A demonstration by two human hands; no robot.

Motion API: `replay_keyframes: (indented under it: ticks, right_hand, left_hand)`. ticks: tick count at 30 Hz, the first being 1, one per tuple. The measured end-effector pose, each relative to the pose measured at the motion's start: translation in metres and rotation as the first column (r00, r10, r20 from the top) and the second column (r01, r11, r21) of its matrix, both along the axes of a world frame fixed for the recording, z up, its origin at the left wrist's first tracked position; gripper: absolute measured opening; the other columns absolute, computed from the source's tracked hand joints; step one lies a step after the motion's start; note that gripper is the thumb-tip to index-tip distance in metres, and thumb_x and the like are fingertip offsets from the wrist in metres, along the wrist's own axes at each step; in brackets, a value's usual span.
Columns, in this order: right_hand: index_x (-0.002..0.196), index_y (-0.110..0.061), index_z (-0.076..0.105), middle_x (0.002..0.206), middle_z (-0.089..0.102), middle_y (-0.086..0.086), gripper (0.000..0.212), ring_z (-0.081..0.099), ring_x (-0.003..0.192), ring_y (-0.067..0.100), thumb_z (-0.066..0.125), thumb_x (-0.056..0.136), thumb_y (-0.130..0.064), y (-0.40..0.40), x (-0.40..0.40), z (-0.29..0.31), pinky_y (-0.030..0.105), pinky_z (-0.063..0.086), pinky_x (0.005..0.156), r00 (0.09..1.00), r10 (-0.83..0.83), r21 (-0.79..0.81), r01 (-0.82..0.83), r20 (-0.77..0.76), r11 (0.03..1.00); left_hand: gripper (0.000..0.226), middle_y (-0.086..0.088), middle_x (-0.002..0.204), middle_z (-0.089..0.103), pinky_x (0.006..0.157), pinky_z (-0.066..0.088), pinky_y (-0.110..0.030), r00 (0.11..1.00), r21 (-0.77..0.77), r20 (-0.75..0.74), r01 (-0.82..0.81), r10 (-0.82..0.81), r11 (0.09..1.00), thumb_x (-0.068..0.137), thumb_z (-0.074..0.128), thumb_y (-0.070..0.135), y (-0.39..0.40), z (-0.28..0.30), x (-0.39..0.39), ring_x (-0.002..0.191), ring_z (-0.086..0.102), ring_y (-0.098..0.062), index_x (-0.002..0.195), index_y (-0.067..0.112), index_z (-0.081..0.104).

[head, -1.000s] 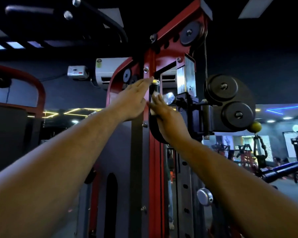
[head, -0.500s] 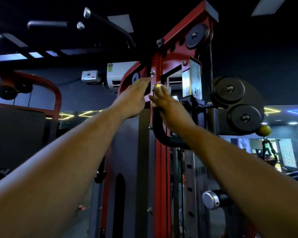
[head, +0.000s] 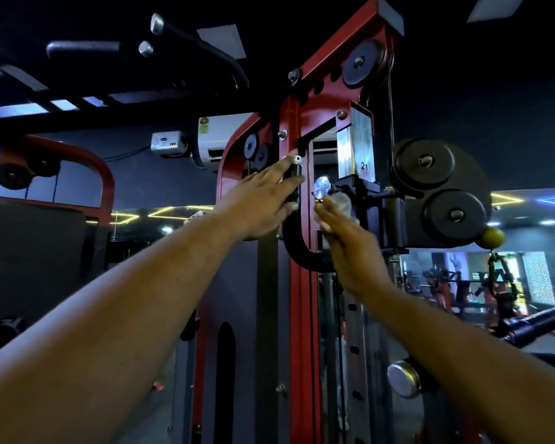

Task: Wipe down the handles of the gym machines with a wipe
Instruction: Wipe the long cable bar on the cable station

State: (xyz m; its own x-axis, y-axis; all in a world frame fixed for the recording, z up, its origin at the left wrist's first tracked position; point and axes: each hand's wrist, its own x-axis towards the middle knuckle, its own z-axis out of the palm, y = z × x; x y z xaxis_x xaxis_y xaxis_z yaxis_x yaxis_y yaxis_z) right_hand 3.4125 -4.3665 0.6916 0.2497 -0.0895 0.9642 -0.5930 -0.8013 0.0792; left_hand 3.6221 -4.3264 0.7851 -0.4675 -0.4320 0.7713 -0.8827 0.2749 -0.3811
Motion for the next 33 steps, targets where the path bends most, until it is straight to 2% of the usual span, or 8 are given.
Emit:
replay_keyframes:
  ticks: [4,11,15,19,22,26,29,33]
  right_hand:
    - [0.158,-0.033,0.029,0.111,0.064,-0.006,0.051,0.052,0.071,-0.008,0.041,0.109,-0.024,-0.007,0.022,-0.022,0.005,0.038,0.063,0.987,-0.107,0.200,0.130,-0.120,0.971]
    - [0.156,-0.040,0.025,0.157,0.042,0.000,0.060,0.038,0.146,0.023,0.038,0.106,-0.008,-0.012,-0.034,-0.027,0.038,0.041,0.112,0.865,-0.398,0.256,0.477,-0.307,0.841]
    - [0.137,-0.026,0.055,0.080,0.057,-0.011,0.032,0.059,0.061,0.002,0.041,0.109,-0.022,-0.002,0.006,-0.030,0.013,0.042,0.052,0.969,-0.244,0.334,0.219,0.034,0.917]
    - [0.116,-0.022,0.067,0.089,0.068,-0.010,0.030,0.065,0.076,-0.003,0.041,0.108,-0.034,0.023,0.033,-0.008,0.020,0.055,0.072,0.924,0.175,0.280,-0.277,0.340,0.919]
    - [0.119,-0.021,0.069,0.097,0.073,-0.004,0.032,0.065,0.078,0.002,0.042,0.109,-0.036,0.020,0.031,0.039,0.038,0.061,0.077,0.837,0.145,0.110,-0.237,0.527,0.965]
    - [0.134,-0.016,0.060,0.127,0.069,-0.005,0.030,0.058,0.109,-0.010,0.044,0.108,-0.015,0.014,0.049,0.077,0.012,0.044,0.093,0.990,-0.073,-0.102,0.086,0.124,0.991]
    - [0.149,-0.014,0.048,0.163,0.033,0.012,0.050,0.027,0.151,0.029,0.051,0.100,-0.002,-0.005,0.065,0.068,0.038,0.033,0.116,0.927,-0.310,-0.264,0.251,-0.211,0.931]
    - [0.125,-0.015,0.065,0.138,0.059,0.012,0.029,0.054,0.130,0.029,0.056,0.098,-0.014,-0.019,0.042,0.030,0.046,0.050,0.106,0.821,-0.305,-0.306,0.169,-0.483,0.937]
  left_hand:
    - [0.065,0.001,0.169,-0.026,0.129,0.003,-0.047,0.999,-0.024,0.027,-0.024,0.024,0.999,0.109,0.030,0.048,-0.008,-0.013,-0.002,0.157,-0.011,-0.017,0.164,0.031,-0.001]
    - [0.066,0.001,0.167,-0.030,0.129,0.001,-0.047,0.998,-0.041,0.055,-0.036,0.038,0.998,0.108,0.019,0.054,-0.018,-0.018,0.004,0.156,-0.017,-0.016,0.162,0.031,-0.013]
    - [0.068,0.003,0.167,-0.030,0.128,-0.003,-0.047,0.999,-0.018,0.034,-0.010,0.011,1.000,0.108,0.022,0.055,-0.017,-0.015,0.004,0.155,-0.018,-0.013,0.162,0.032,-0.012]
    - [0.073,0.008,0.170,-0.021,0.129,0.003,-0.050,0.995,0.051,-0.021,0.100,-0.099,0.994,0.108,0.036,0.048,-0.015,-0.006,0.006,0.157,-0.010,-0.012,0.164,0.030,-0.008]
    - [0.063,0.003,0.172,0.011,0.128,0.017,-0.047,0.928,0.025,-0.212,0.319,-0.306,0.948,0.110,0.041,0.030,-0.009,0.000,0.008,0.157,0.012,-0.017,0.165,0.030,0.009]
    - [0.060,-0.004,0.163,0.037,0.122,0.033,-0.044,0.849,-0.015,-0.387,0.385,-0.360,0.923,0.109,0.043,0.019,-0.002,0.009,0.011,0.147,0.038,-0.019,0.163,0.034,0.020]
    - [0.060,-0.005,0.164,0.036,0.119,0.035,-0.039,0.841,-0.031,-0.411,0.372,-0.351,0.928,0.109,0.043,0.017,0.000,0.010,0.015,0.147,0.037,-0.022,0.162,0.034,0.022]
    - [0.057,0.003,0.170,0.022,0.125,0.027,-0.049,0.925,0.025,-0.254,0.297,-0.281,0.955,0.110,0.042,0.026,-0.002,0.003,0.017,0.154,0.026,-0.020,0.163,0.031,0.020]
